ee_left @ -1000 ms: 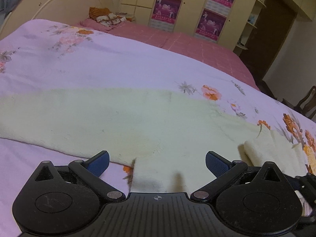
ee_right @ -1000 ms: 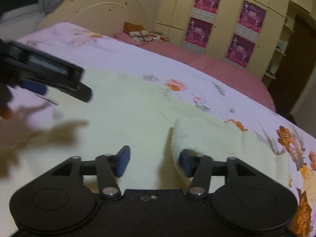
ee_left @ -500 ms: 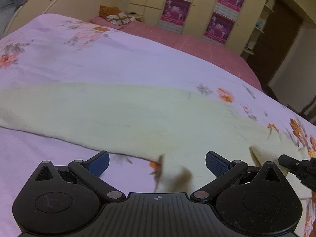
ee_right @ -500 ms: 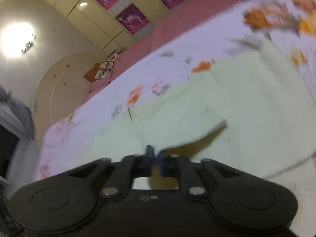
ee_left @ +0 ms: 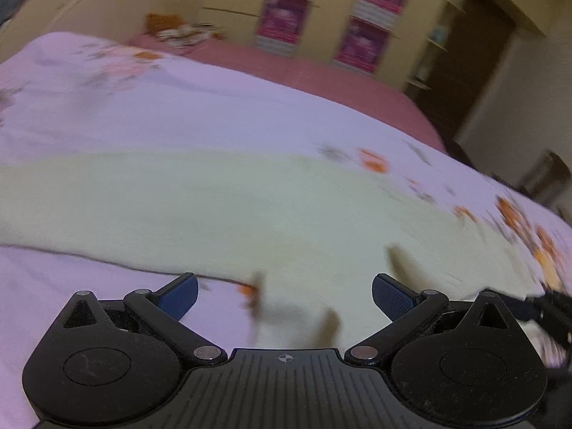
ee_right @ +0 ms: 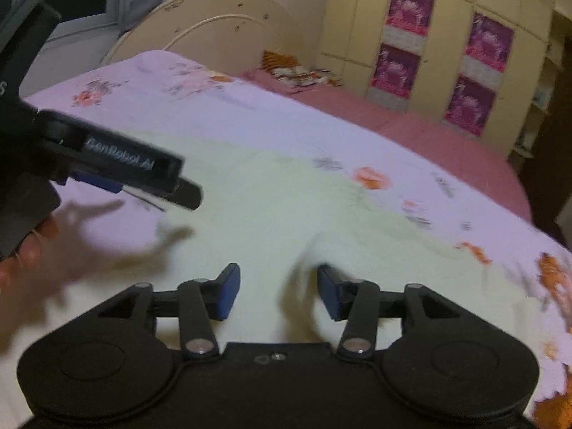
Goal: Fold small clothes
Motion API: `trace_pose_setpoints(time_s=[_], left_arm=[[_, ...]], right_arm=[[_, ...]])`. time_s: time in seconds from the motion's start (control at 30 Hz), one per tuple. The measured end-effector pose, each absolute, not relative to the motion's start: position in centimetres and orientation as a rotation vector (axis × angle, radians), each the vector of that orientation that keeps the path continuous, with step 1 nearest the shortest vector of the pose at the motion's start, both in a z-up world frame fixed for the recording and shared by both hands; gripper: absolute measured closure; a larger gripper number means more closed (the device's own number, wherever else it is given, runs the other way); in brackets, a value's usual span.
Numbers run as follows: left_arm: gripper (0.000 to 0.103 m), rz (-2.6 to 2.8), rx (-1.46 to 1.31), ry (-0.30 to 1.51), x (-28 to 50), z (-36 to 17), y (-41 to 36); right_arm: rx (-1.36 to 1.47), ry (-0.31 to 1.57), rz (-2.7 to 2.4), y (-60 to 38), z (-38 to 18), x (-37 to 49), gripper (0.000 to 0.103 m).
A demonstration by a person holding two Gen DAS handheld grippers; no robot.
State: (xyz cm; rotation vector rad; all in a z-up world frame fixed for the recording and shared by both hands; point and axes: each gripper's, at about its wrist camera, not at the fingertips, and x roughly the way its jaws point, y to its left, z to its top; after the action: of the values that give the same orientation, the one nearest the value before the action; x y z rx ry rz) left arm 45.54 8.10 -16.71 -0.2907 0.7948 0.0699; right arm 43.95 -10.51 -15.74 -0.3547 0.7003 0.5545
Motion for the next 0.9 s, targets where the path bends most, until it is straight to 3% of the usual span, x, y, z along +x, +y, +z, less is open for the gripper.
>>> trace_pose_setpoints(time_s=[0.07, 0.4, 0.47, 0.5, 0.53, 0.83, 0.87, 0.9], left_arm=[[0.0, 0.011, -0.237, 0.803, 45.8, -16.6, 6.1], [0.001, -0.107, 0.091, 0.747, 47.0, -17.1, -3.8], [0.014, -0.117, 0.113, 0.75, 47.3, -17.4, -4.6], [0.03, -0.146, 0.119, 0.77, 47.7, -17.7, -4.9], [0.034, -0.165, 0.116, 0.796, 48.1, -18.0, -5.0], [0.034, -0.125, 0.091, 0.734, 47.8, -18.8, -5.4], [0.038, -0.115, 0.071, 0.723, 48.0, -18.7, -5.2], [0.049, -0.102, 0.043, 0.712, 48.1, -18.6, -4.9]], right_arm=[[-0.284, 0.741, 0.518, -13.1, -15.6, 44.2, 0.038], [-0.089, 0.801, 0.346, -20.9, -16.2, 43.7, 0.037], [-0.059, 0.794, 0.333, -22.0, -16.2, 43.6, 0.037], [-0.038, 0.793, 0.328, -22.7, -16.3, 43.4, 0.037], [-0.02, 0.791, 0.325, -23.0, -16.3, 43.4, 0.037], [0.044, 0.779, 0.304, -24.6, -16.3, 43.0, 0.036], [0.043, 0.776, 0.296, -24.7, -16.4, 43.1, 0.036], [0.04, 0.772, 0.285, -24.9, -16.4, 43.2, 0.036]])
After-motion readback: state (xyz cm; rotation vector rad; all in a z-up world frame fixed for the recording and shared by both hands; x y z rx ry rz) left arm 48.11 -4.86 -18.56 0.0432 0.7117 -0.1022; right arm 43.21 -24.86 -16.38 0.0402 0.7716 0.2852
